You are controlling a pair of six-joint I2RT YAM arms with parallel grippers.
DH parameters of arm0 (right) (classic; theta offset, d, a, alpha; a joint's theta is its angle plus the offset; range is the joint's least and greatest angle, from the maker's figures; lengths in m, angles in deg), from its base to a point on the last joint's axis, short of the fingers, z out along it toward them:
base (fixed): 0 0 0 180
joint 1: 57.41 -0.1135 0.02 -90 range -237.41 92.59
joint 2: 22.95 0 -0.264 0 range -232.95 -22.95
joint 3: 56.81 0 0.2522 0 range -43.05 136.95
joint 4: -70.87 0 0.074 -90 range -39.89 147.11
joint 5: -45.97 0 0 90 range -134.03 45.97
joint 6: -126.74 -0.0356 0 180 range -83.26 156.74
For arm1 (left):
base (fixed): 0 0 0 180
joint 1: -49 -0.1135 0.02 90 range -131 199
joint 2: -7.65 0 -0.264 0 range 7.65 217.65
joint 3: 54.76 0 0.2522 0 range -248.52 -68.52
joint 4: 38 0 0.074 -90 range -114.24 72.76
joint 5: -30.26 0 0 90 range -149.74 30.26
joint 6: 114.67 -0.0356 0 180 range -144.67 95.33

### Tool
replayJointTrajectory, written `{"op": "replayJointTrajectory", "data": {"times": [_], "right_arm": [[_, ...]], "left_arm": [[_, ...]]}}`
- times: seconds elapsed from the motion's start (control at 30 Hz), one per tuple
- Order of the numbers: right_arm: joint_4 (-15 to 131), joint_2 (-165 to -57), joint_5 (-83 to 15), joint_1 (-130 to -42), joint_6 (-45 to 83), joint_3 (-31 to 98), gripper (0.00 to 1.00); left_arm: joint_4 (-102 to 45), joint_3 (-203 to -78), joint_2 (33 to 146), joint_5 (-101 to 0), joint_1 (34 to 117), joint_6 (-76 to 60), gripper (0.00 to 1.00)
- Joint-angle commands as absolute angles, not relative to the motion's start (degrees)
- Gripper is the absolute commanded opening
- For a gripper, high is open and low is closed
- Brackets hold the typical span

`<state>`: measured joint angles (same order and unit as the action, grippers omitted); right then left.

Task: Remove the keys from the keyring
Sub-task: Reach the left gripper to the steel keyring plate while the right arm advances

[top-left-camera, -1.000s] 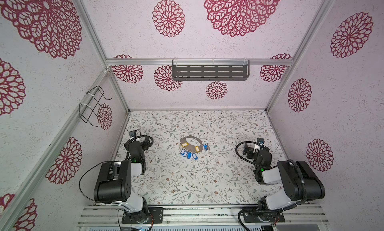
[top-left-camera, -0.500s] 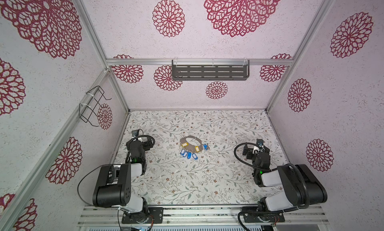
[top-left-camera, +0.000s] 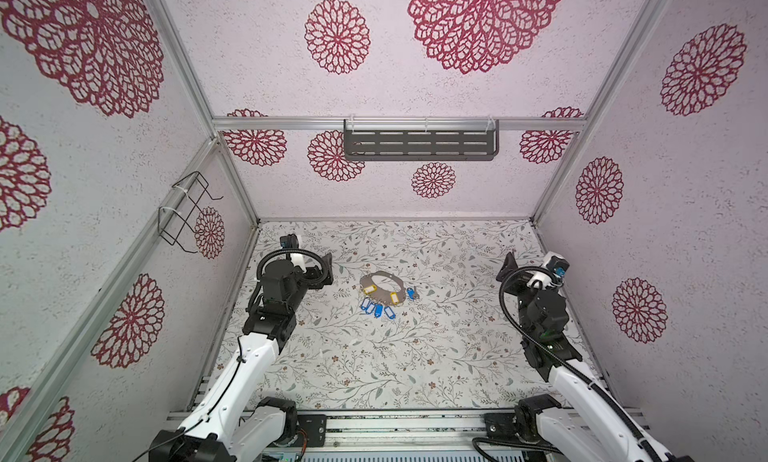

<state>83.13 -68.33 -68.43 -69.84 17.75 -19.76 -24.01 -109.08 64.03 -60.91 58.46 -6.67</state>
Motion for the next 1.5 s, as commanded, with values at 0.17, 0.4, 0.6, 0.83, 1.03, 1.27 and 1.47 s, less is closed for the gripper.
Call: {"op": "replayJointTrajectory", "data": {"times": [0.17, 0.4, 0.6, 0.83, 1.03, 1.27, 1.47], "right_arm": [[77.2, -85.6, -54.6, -69.6, 10.9, -18.1, 0.99], [80.6, -99.0, -53.5, -75.9, 10.2, -15.6, 0.99], [75.1, -104.8, -63.3, -82.1, 11.2, -10.2, 0.99], [65.0, -108.7, -73.0, -82.7, 5.7, -4.6, 0.99], [69.1, -107.4, -75.9, -82.7, 6.5, -7.2, 0.99], [78.2, -101.1, -73.1, -82.7, 6.8, -14.8, 0.99], [78.6, -98.6, -69.7, -82.7, 9.5, -15.7, 0.99]], "left_arm": [[-23.2, -100.5, 61.5, -66.5, 55.5, 10.1, 0.97], [-28.6, -103.5, 65.8, -67.0, 57.9, 11.9, 0.98], [-28.4, -107.1, 74.3, -76.0, 64.8, 11.9, 0.97], [-13.8, -124.7, 90.6, -69.5, 66.9, 10.1, 0.97], [-9.6, -140.6, 105.8, -49.5, 71.3, -6.7, 0.96], [10.3, -156.7, 116.9, -50.7, 77.9, -36.5, 0.87], [7.0, -154.7, 117.7, -56.3, 81.5, -54.8, 0.77]]}}
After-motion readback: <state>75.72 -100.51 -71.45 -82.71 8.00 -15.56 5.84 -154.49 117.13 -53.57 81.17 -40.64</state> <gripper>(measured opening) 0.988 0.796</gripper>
